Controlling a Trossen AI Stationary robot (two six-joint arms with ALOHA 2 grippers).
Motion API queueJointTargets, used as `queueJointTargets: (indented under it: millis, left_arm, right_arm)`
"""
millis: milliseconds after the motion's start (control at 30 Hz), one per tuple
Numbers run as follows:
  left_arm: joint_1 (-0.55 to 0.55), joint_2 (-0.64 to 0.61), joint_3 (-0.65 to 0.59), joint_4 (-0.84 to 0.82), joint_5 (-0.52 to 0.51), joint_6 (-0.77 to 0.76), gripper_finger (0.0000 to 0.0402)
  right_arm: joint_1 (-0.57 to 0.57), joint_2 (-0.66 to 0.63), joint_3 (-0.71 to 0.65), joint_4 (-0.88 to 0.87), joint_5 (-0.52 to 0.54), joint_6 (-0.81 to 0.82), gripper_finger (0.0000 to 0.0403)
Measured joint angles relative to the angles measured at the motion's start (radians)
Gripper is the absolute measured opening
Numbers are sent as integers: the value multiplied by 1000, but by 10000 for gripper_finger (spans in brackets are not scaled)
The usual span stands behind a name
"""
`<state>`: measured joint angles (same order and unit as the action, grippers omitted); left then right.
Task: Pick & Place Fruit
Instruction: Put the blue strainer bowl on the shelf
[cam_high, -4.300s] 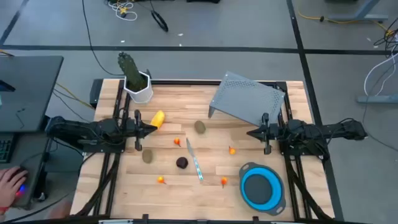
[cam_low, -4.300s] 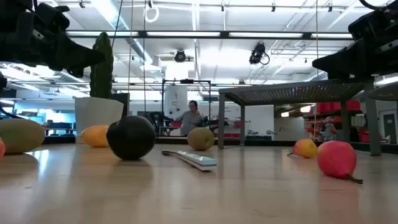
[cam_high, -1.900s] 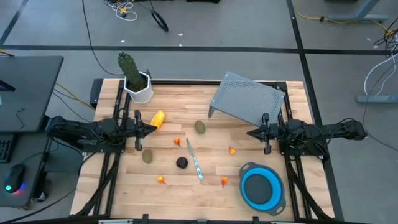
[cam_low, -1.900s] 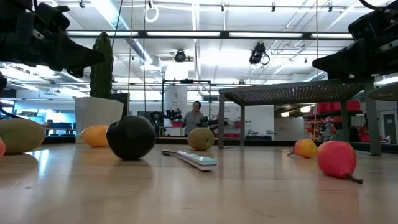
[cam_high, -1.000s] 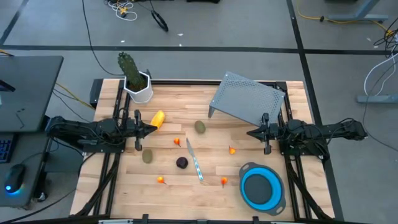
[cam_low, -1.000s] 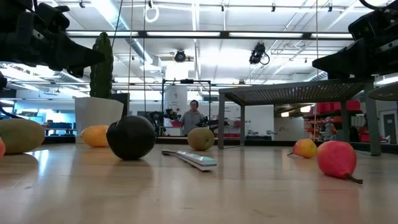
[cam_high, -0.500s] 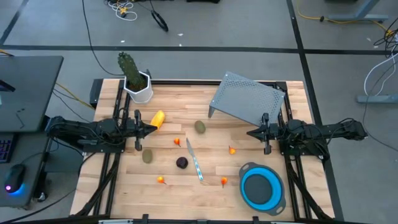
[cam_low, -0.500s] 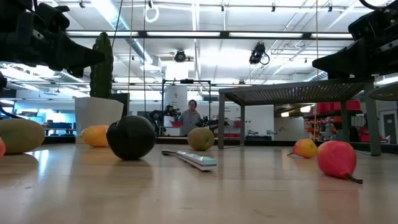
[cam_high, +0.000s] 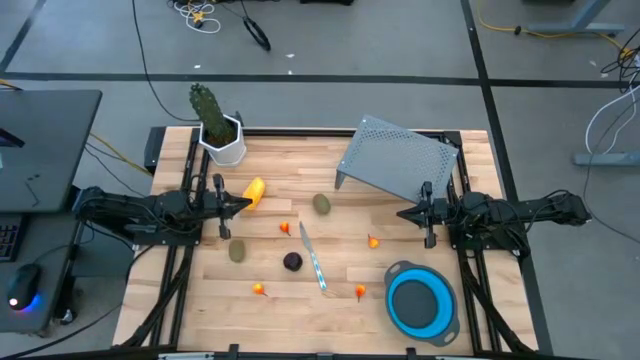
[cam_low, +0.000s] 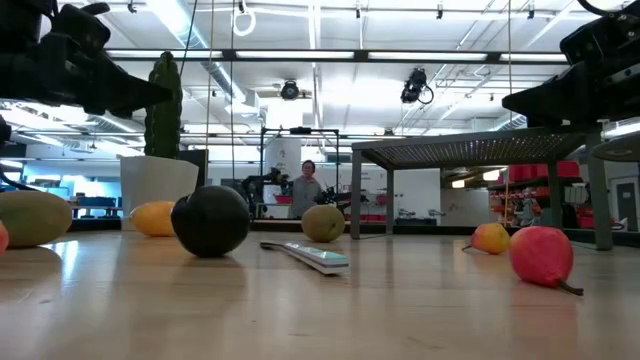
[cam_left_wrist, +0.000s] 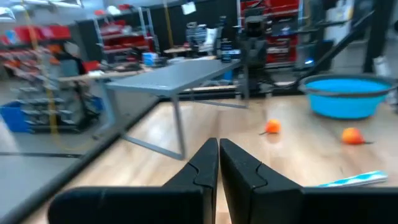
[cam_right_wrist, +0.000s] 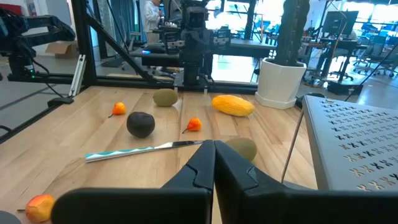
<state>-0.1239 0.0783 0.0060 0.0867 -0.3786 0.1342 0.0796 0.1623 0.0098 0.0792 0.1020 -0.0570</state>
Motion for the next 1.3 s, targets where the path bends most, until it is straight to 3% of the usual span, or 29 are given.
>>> queueJointTargets:
  millis: [300,567,733,1033,1300]
  left_arm:
    - [1,0,0,1,5,62,24]
    - [1,0,0,2,31,-215,24]
    - [1,0,0,39,28,-311,24]
    - [1,0,0,240,-40,-233,24]
    - [1,1,8,348,-43,-92,24]
  right_arm:
    - [0,0,0,0,0,0,9]
    - [0,0,0,0,0,0,9]
    - [0,0,0,0,0,0,9]
    - [0,0,0,40,2,67,9]
    - [-1,3,0,239,27,176,9]
